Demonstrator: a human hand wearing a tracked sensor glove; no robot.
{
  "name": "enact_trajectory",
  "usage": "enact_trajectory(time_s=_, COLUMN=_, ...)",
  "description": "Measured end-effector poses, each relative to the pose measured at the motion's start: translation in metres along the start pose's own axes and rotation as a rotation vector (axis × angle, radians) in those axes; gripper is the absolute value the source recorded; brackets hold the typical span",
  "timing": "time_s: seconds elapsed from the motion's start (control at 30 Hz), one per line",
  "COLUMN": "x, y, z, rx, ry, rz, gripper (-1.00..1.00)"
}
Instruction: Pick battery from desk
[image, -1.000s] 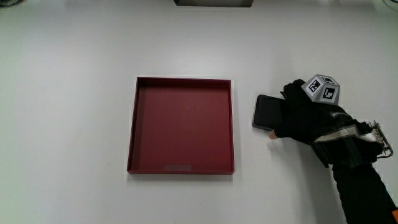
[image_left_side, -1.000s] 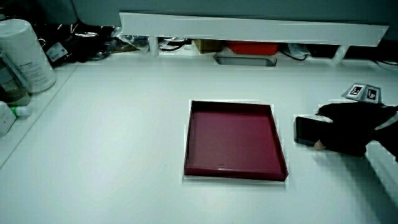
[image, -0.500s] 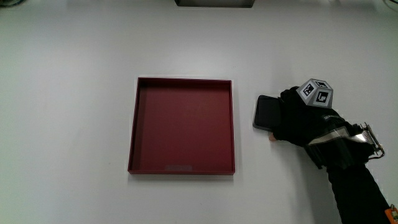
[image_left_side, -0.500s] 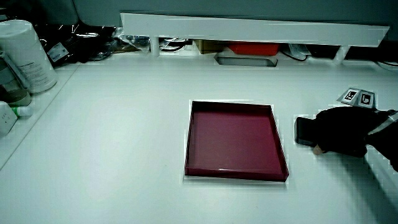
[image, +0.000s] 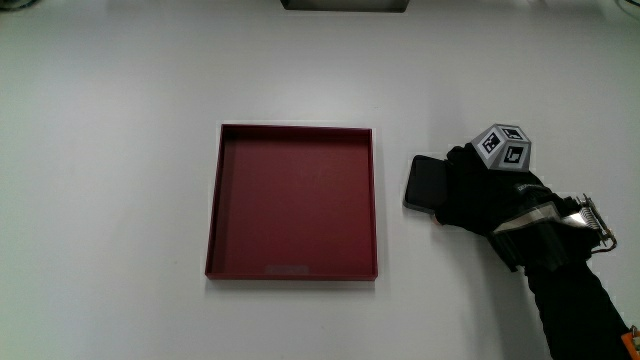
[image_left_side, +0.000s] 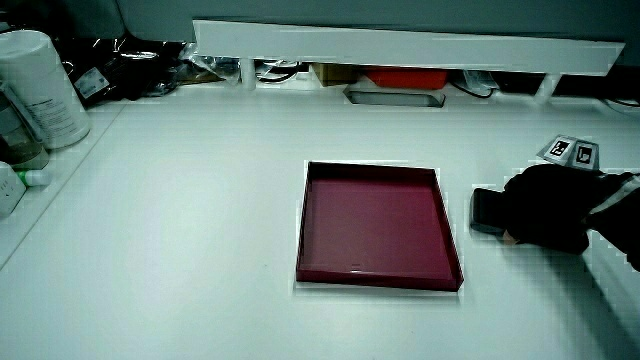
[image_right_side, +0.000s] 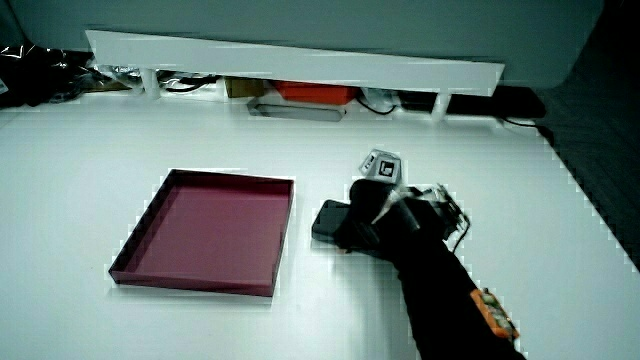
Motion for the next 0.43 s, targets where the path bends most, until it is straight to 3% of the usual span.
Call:
enact_trajectory(time_s=0.17, x=-0.018, y=-0.006, z=0.012, rx=0.054, ry=-0.031, rz=0.033, gripper=1.0)
enact_trajectory(time_s=0.2, x=-0.023, y=-0.008, z=0.015, rx=0.043, ry=-0.039, rz=0.05, gripper=1.0)
enact_trajectory(time_s=0.27, x=-0.037, y=-0.013, z=0.023, rx=0.065, ry=-0.049, rz=0.077, gripper=1.0)
enact_trajectory(time_s=0.3, x=-0.047, y=-0.017, z=0.027, rx=0.044, ry=-0.036, rz=0.119, gripper=1.0)
enact_trajectory(time_s=0.37, x=-0.061, y=-0.021, z=0.031, rx=0.078, ry=-0.064, rz=0.126, gripper=1.0)
enact_trajectory(time_s=0.43, x=-0.079, y=-0.027, z=0.035, rx=0.084, ry=-0.067, rz=0.183, gripper=1.0)
